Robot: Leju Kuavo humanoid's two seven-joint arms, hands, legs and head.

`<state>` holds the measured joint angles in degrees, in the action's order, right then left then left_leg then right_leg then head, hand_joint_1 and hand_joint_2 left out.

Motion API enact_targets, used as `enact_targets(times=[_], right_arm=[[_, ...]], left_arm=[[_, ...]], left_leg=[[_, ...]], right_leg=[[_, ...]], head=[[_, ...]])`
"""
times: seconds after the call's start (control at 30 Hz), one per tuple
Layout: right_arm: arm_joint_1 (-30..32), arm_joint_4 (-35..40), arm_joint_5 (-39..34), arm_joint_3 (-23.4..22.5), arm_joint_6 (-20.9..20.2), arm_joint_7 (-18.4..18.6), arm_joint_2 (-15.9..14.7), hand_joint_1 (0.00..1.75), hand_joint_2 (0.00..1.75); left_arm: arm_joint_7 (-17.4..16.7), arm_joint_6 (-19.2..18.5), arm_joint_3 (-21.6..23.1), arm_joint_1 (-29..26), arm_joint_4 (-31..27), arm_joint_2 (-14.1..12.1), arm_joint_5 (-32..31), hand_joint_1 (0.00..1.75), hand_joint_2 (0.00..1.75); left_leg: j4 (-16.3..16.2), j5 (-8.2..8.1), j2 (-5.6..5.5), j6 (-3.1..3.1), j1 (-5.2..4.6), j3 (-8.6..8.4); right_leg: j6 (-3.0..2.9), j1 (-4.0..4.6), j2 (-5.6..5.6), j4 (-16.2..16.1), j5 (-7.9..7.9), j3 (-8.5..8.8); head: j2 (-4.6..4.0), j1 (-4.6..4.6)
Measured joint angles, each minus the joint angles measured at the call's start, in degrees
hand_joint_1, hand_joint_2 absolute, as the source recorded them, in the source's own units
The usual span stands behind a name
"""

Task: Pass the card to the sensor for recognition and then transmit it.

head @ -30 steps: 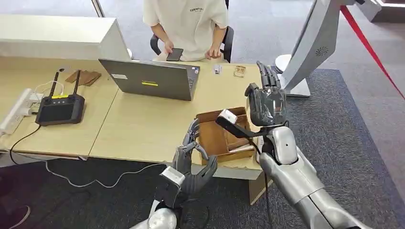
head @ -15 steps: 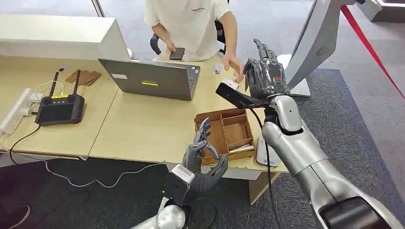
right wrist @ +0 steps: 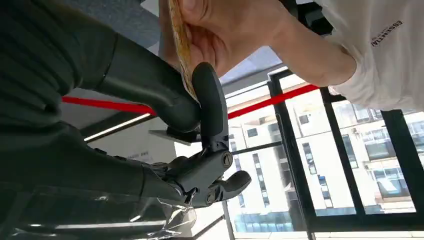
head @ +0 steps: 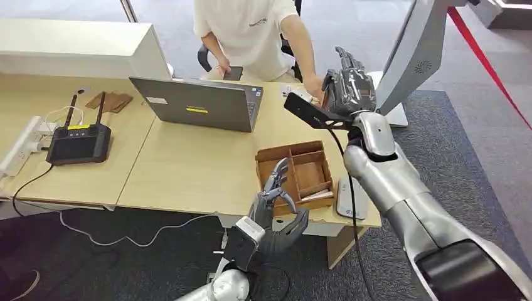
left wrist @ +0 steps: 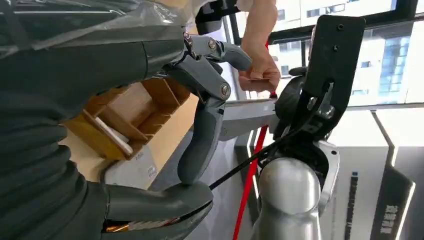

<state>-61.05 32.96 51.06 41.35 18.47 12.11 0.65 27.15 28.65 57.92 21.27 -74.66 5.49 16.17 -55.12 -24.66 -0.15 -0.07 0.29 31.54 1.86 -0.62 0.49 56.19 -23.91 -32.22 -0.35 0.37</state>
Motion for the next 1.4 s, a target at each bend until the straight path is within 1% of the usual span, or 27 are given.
enact_targets(times=[0.07, 0.1, 0.13, 0.17, 0.3, 0.5, 0.63, 0.73, 0.83, 0.97, 1.07, 1.27, 1.4], right_arm=[[-0.2, -0.6, 0.0, 0.1, 0.1, 0.0, 0.2, 1.75, 1.75], [-0.3, -0.8, -0.1, 0.1, 0.1, 0.0, 0.2, 0.99, 1.75], [-0.5, -1.1, -0.1, 0.2, 0.2, 0.0, 0.3, 0.14, 1.75], [-0.6, -1.4, -0.1, 0.2, 0.3, 0.0, 0.3, 0.0, 1.75], [-0.6, -2.2, -0.1, 0.4, 0.6, 0.0, 0.4, 0.0, 1.75], [-1.0, -3.5, -0.5, 0.7, 2.6, -0.3, 1.0, 0.0, 1.75], [-0.9, -3.9, -4.5, 0.8, 5.6, -2.8, 1.4, 0.0, 1.75], [-0.4, -3.7, -11.2, -0.1, 8.5, -6.8, 1.9, 0.0, 1.75], [1.1, -2.5, -20.3, -1.1, 10.7, -11.5, 2.0, 0.0, 1.75], [5.5, 1.1, -31.2, -2.3, 12.0, -15.1, 1.9, 0.0, 1.75], [10.1, 5.3, -38.6, -2.9, 14.0, -17.0, 1.1, 0.0, 1.75], [19.0, 14.6, -47.9, -4.3, 19.1, -20.7, -1.6, 0.0, 1.75], [26.0, 22.2, -51.7, -6.0, 19.8, -24.4, -3.3, 0.0, 1.75]], left_arm=[[0.0, 0.0, 0.2, 0.1, 0.2, 0.0, 0.0, 0.0, 1.75], [0.1, 0.0, 0.2, 0.1, 0.4, 0.0, 0.0, 0.0, 1.75], [0.1, 0.0, 0.2, 0.1, 0.4, 0.0, 0.1, 0.0, 1.75], [0.2, 0.0, 0.2, 0.1, 0.5, 0.0, 0.2, 0.0, 1.75], [0.3, 0.0, 0.4, 0.4, 1.0, 0.1, 0.4, 0.0, 1.75], [0.6, 0.3, 0.8, 0.7, 1.7, 0.1, 0.5, 0.0, 1.75], [0.8, 1.2, 0.8, 0.7, 1.8, 0.1, 0.3, 0.0, 1.75], [0.8, 3.0, 0.8, 0.7, 1.8, 0.0, -0.4, 0.0, 1.75], [0.0, 5.3, 0.8, 0.5, 1.5, -0.4, -1.7, 0.0, 1.75], [-1.5, 6.7, 0.5, -0.2, 0.2, -1.2, -4.0, 0.0, 1.75], [-2.5, 7.3, -0.1, -1.1, -1.1, -2.1, -6.4, 0.0, 1.75], [-4.4, 7.5, -2.2, -3.6, -4.3, -4.0, -12.3, 0.0, 1.75], [-5.5, 7.5, -4.2, -5.4, -6.5, -5.1, -15.4, 0.0, 1.75]], left_leg=[[0.0, 0.0, 0.0, 0.0, 0.0, 0.0], [0.0, 0.0, 0.0, 0.0, 0.0, 0.0], [0.0, 0.0, 0.0, 0.0, 0.0, 0.0], [0.0, 0.0, 0.0, 0.0, 0.0, 0.0], [0.0, 0.0, 0.0, 0.0, 0.0, 0.03], [0.0, 0.0, 0.0, 0.0, 0.0, 0.02], [0.0, 0.0, 0.01, 0.0, 0.0, 0.01], [0.0, 0.0, 0.0, 0.0, 0.0, 0.0], [0.0, 0.0, 0.0, 0.0, 0.0, 0.0], [0.0, 0.0, -0.01, 0.0, 0.01, -0.02], [0.0, 0.0, -0.02, 0.0, 0.01, -0.01], [0.0, 0.0, -0.03, 0.0, 0.01, -0.03], [0.0, -0.01, -0.02, 0.0, 0.01, -0.04]], right_leg=[[0.0, 0.0, 0.0, 0.0, 0.0, -0.01], [0.0, 0.0, 0.0, 0.0, 0.0, -0.01], [0.0, 0.0, 0.0, 0.0, 0.0, -0.01], [0.0, 0.0, 0.0, 0.0, 0.0, -0.01], [0.0, 0.0, 0.0, 0.0, 0.0, -0.04], [0.0, 0.0, 0.0, 0.0, 0.0, -0.03], [0.0, 0.0, 0.0, 0.0, 0.0, -0.03], [0.0, 0.0, 0.0, 0.0, 0.0, -0.01], [0.0, 0.01, 0.0, 0.0, 0.0, 0.0], [0.0, 0.01, 0.0, 0.0, 0.0, 0.0], [0.0, 0.01, -0.01, 0.0, -0.01, 0.01], [0.0, 0.01, -0.01, 0.0, -0.01, 0.02], [0.0, 0.01, -0.01, 0.0, -0.01, 0.03]], head=[[0.0, 0.0], [0.0, 0.02], [0.0, 0.0], [0.0, 0.0], [0.0, 0.0], [0.0, 0.02], [0.0, 0.0], [0.0, 0.0], [0.0, 0.02], [0.0, 0.0], [0.0, 0.0], [0.0, 0.0], [0.0, 0.0]])
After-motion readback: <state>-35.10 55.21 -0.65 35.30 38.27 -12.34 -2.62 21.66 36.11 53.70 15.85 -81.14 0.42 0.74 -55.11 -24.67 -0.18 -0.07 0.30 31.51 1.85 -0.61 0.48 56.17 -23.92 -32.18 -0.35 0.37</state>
